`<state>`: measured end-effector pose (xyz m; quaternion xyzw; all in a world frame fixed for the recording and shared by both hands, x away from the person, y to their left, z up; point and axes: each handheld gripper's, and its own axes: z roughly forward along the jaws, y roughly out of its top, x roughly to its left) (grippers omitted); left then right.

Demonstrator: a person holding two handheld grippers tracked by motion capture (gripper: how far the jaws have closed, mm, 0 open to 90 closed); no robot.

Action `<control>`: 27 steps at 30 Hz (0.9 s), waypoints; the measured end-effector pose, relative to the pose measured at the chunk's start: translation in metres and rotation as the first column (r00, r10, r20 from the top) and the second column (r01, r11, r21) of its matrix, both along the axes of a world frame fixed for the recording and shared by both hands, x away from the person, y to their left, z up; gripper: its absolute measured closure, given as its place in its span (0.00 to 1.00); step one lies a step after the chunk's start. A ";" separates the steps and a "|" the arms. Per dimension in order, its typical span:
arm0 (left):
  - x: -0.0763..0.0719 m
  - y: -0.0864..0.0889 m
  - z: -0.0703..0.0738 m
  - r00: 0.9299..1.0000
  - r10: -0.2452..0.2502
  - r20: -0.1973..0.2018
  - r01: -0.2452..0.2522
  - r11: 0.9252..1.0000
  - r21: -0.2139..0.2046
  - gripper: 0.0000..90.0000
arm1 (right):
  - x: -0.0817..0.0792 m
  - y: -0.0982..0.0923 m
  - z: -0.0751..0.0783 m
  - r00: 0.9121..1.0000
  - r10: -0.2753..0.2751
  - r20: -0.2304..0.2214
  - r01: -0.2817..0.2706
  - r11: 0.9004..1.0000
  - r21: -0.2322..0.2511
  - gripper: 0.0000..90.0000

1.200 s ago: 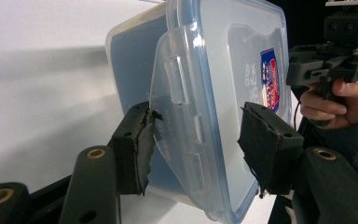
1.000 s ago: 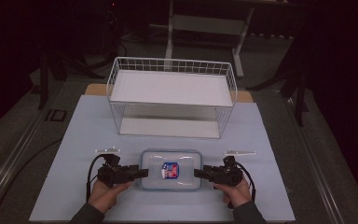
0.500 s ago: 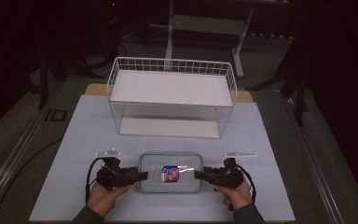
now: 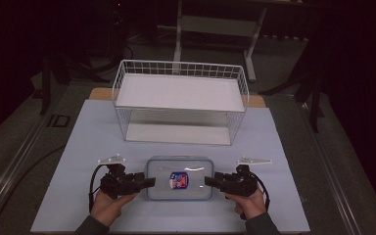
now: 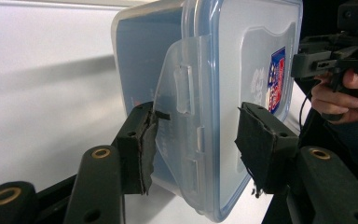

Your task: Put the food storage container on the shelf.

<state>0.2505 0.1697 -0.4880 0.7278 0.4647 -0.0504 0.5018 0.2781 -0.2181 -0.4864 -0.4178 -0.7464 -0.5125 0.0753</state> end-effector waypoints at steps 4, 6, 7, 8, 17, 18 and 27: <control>0.000 0.001 0.002 1.000 0.001 0.010 -0.001 1.000 -0.007 0.54 | -0.001 0.000 0.003 1.000 -0.003 0.018 0.003 1.000 0.004 0.57; -0.001 0.001 0.004 1.000 0.006 0.011 -0.005 1.000 -0.018 0.54 | -0.001 0.000 0.005 1.000 -0.006 0.024 0.006 1.000 0.008 0.57; -0.001 0.001 0.005 1.000 0.005 0.015 -0.005 1.000 -0.018 0.55 | -0.001 0.000 0.006 1.000 -0.007 0.027 0.006 1.000 0.011 0.57; -0.001 0.002 0.006 1.000 0.002 0.020 -0.002 1.000 -0.021 0.55 | -0.002 0.000 0.007 0.999 -0.007 0.036 0.007 1.000 0.012 0.57; -0.001 0.001 0.015 0.999 0.002 0.052 -0.001 1.000 -0.023 0.55 | -0.002 -0.001 0.016 0.997 -0.022 0.067 0.020 0.999 0.029 0.57; -0.001 0.002 0.016 0.998 0.002 0.055 -0.001 1.000 -0.024 0.55 | -0.002 -0.001 0.018 0.997 -0.020 0.074 0.018 0.999 0.029 0.57; 0.000 0.004 0.028 0.996 0.000 0.087 0.002 1.000 -0.021 0.55 | -0.002 0.001 0.030 0.994 -0.019 0.108 0.015 0.999 0.036 0.58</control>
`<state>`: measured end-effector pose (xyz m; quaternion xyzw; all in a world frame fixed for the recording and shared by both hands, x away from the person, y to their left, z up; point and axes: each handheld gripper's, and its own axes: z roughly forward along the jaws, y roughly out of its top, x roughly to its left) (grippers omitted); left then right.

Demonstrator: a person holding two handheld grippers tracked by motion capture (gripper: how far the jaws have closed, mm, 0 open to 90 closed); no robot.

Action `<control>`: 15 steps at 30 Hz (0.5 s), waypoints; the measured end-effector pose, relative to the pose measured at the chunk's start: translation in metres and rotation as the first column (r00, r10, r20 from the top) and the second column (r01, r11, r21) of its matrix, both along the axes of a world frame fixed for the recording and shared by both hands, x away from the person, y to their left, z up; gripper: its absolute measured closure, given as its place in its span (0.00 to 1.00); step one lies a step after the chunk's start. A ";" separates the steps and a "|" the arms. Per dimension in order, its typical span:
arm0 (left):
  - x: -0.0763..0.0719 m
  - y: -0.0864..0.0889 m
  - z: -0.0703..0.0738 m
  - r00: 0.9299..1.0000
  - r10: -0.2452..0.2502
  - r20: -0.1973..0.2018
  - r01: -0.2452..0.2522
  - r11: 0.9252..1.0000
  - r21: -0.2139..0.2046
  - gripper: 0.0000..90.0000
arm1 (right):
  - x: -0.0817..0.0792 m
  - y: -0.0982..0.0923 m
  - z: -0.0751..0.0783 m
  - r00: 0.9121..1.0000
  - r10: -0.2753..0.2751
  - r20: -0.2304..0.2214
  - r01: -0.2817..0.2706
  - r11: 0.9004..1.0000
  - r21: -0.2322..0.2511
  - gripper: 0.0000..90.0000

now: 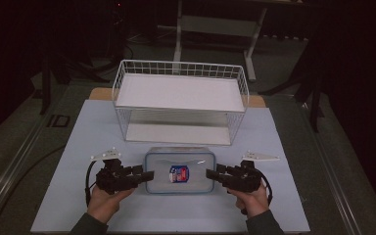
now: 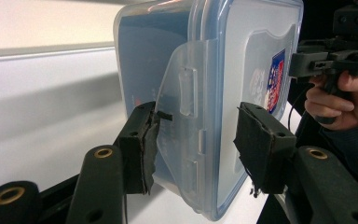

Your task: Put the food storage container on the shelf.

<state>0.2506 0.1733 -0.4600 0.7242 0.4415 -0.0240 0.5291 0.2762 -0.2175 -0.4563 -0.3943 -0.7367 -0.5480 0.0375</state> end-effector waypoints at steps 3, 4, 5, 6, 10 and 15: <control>0.001 0.001 0.003 1.000 -0.001 0.007 0.001 1.000 0.001 0.55 | 0.001 0.000 0.004 1.000 0.002 0.010 -0.002 1.000 -0.002 0.58; 0.001 0.001 0.005 1.000 -0.002 0.010 0.002 1.000 0.001 0.55 | 0.001 0.001 0.005 1.000 0.003 0.013 -0.003 1.000 -0.002 0.58; 0.002 0.001 0.007 1.000 -0.001 0.013 0.001 1.000 0.001 0.55 | 0.002 0.001 0.006 1.000 0.004 0.017 -0.004 1.000 -0.002 0.58; 0.002 0.001 0.008 1.000 -0.001 0.015 0.001 1.000 0.003 0.55 | 0.002 0.001 0.008 1.000 0.004 0.022 -0.004 1.000 -0.001 0.58; 0.004 0.000 0.017 0.999 -0.006 0.035 0.005 1.000 0.018 0.55 | 0.004 0.001 0.013 0.999 0.003 0.032 -0.003 1.000 0.007 0.58; 0.008 -0.001 0.027 0.999 -0.011 0.050 0.010 1.000 0.026 0.55 | 0.005 -0.001 0.020 0.999 -0.001 0.047 0.000 1.000 0.015 0.58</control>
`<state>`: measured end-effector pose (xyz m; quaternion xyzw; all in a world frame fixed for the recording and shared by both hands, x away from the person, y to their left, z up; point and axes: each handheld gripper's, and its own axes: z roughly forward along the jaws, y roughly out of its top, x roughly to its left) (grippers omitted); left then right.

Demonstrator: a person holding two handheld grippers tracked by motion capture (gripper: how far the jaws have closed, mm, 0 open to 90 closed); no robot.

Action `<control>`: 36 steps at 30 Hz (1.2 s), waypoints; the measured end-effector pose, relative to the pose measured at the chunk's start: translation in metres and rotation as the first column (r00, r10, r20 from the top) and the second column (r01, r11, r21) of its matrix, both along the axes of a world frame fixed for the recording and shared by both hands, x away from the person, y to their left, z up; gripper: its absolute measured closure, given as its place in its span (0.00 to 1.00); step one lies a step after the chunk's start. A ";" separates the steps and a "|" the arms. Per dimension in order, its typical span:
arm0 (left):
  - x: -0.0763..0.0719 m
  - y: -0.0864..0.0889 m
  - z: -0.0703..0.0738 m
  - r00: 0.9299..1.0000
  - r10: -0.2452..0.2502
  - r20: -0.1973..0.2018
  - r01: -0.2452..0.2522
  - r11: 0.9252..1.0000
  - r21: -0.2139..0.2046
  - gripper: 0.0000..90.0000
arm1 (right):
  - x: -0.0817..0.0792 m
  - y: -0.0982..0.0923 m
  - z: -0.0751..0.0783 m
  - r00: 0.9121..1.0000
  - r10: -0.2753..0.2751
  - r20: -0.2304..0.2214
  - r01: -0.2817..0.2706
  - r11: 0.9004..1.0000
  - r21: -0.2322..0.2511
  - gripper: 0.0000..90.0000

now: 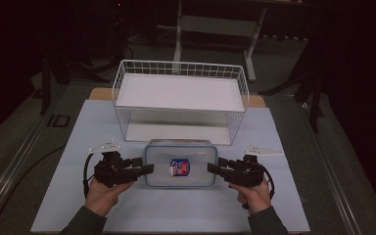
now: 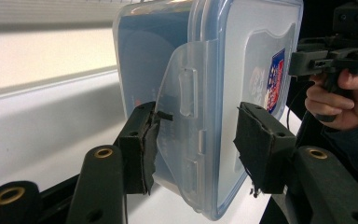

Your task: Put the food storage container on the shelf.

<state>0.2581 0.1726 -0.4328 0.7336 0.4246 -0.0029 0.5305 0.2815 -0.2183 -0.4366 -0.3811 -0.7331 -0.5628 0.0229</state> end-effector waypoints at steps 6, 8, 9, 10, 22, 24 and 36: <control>0.003 0.001 0.009 1.000 0.002 0.018 -0.002 1.000 -0.008 0.55 | 0.003 0.000 0.010 1.000 -0.001 0.022 0.001 1.000 0.000 0.58; 0.003 0.002 0.012 1.000 0.002 0.024 -0.002 1.000 -0.010 0.55 | 0.004 0.001 0.014 1.000 -0.001 0.031 0.001 1.000 -0.001 0.58; 0.004 0.002 0.013 1.000 0.003 0.026 -0.003 1.000 -0.012 0.55 | 0.004 0.001 0.016 0.999 -0.001 0.033 0.001 1.000 -0.002 0.58; 0.004 0.003 0.015 1.000 0.004 0.031 -0.003 1.000 -0.010 0.55 | 0.005 0.002 0.018 0.999 0.000 0.037 0.000 1.000 -0.002 0.58; 0.010 0.008 0.036 0.997 0.012 0.077 -0.011 1.000 -0.018 0.55 | 0.011 0.008 0.039 0.996 -0.005 0.086 0.004 1.000 0.013 0.58; 0.011 0.009 0.040 0.996 0.013 0.087 -0.011 1.000 -0.019 0.55 | 0.012 0.008 0.043 0.995 -0.005 0.096 0.004 1.000 0.013 0.58; 0.020 0.011 0.063 0.990 0.017 0.138 -0.012 0.999 -0.034 0.55 | 0.020 0.010 0.070 0.989 -0.008 0.151 0.005 1.000 0.016 0.58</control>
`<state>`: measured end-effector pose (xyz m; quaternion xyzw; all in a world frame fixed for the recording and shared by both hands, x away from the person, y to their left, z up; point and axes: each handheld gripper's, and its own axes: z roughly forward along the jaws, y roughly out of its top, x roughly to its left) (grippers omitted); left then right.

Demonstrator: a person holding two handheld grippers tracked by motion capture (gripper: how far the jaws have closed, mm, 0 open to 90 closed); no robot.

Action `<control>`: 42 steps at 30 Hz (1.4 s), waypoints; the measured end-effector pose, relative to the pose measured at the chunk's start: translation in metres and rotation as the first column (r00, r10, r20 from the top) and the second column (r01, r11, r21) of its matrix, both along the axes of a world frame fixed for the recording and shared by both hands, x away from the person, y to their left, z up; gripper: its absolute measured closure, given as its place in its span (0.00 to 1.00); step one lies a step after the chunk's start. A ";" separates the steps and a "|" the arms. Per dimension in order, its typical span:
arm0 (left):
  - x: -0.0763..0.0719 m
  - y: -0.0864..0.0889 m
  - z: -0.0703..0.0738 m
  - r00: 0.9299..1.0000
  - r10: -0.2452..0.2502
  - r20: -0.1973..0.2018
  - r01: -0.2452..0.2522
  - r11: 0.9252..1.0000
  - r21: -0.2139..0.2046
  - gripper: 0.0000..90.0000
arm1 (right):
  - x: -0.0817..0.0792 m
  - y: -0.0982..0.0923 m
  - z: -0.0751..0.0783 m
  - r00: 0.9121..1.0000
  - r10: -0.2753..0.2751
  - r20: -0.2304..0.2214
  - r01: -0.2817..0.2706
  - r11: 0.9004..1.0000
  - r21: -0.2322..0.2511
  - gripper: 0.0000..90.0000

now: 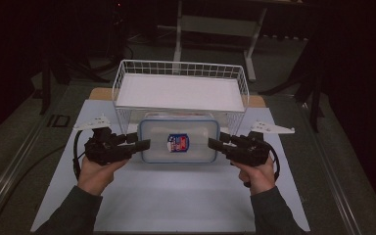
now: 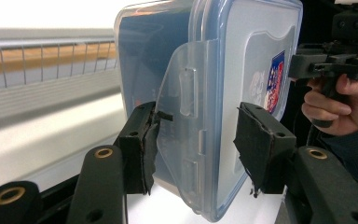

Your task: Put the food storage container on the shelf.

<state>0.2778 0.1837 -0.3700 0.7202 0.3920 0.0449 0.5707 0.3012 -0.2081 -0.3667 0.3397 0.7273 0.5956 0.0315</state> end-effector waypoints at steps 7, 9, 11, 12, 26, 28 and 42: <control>0.007 0.001 0.008 1.000 0.006 0.022 -0.006 1.000 -0.003 0.55 | 0.007 0.001 0.009 1.000 0.000 0.015 0.000 1.000 0.003 0.58; 0.010 0.001 0.012 1.000 0.010 0.030 -0.010 1.000 -0.006 0.55 | 0.009 0.001 0.011 1.000 -0.002 0.021 0.002 1.000 0.005 0.58; 0.012 0.001 0.016 0.999 0.014 0.039 -0.014 1.000 -0.004 0.55 | 0.012 0.001 0.014 1.000 -0.001 0.027 0.001 1.000 0.004 0.58; 0.013 0.000 0.018 0.999 0.014 0.044 -0.014 1.000 -0.002 0.55 | 0.013 0.001 0.015 1.000 -0.002 0.028 0.002 1.000 0.007 0.58; 0.034 0.000 0.047 0.994 0.016 0.105 -0.015 1.000 -0.013 0.55 | 0.030 0.001 0.042 0.996 -0.015 0.086 0.012 1.000 0.027 0.58; 0.038 0.000 0.050 0.993 0.019 0.113 -0.016 1.000 -0.020 0.55 | 0.034 0.000 0.045 0.996 -0.018 0.091 0.015 0.999 0.031 0.58; 0.075 0.002 0.060 0.991 0.036 0.127 -0.029 0.998 -0.058 0.55 | 0.067 0.002 0.054 0.994 -0.037 0.106 0.031 0.998 0.050 0.58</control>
